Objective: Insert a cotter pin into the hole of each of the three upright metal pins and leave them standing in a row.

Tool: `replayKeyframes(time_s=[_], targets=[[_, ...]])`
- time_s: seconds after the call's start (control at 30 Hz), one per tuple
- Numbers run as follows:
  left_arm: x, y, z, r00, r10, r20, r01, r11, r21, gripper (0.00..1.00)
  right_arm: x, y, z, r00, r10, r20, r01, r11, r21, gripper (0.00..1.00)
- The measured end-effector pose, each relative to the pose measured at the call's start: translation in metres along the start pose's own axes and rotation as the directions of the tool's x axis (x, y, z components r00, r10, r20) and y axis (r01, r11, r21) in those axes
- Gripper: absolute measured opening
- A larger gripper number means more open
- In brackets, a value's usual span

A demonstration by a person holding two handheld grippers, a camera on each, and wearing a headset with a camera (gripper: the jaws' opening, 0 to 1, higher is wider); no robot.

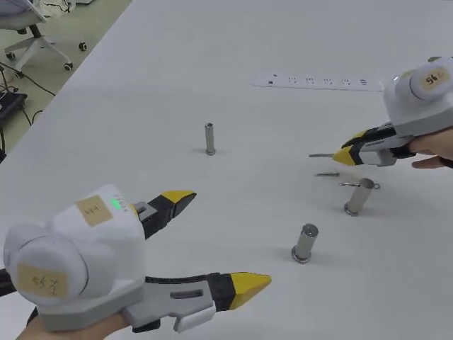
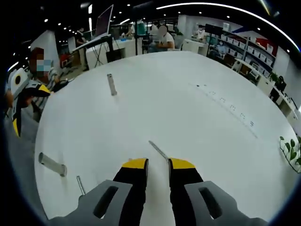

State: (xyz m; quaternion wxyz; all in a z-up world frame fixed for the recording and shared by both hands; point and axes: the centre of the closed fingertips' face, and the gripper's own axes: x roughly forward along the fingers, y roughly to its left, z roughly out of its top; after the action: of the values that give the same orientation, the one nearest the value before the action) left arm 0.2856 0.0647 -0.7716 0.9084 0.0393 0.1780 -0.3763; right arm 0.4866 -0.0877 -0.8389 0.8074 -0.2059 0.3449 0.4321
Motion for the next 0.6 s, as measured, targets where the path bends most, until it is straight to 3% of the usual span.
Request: replayKeyframes(time_s=[0.3, 0.6], targets=[[0.002, 0.0, -0.004, 1.0, -0.001, -0.008, 0.001, 1.0, -0.008, 0.81, 0.019, -0.014, -0.007, 0.9995, 0.016, -0.027, -0.017, 0.999, -0.03, 0.18], [0.002, 0.001, -0.006, 0.9998, 0.003, -0.021, -0.004, 1.0, -0.007, 0.79, 0.025, -0.014, -0.011, 0.9965, 0.045, -0.071, -0.052, 0.994, -0.098, 0.16]])
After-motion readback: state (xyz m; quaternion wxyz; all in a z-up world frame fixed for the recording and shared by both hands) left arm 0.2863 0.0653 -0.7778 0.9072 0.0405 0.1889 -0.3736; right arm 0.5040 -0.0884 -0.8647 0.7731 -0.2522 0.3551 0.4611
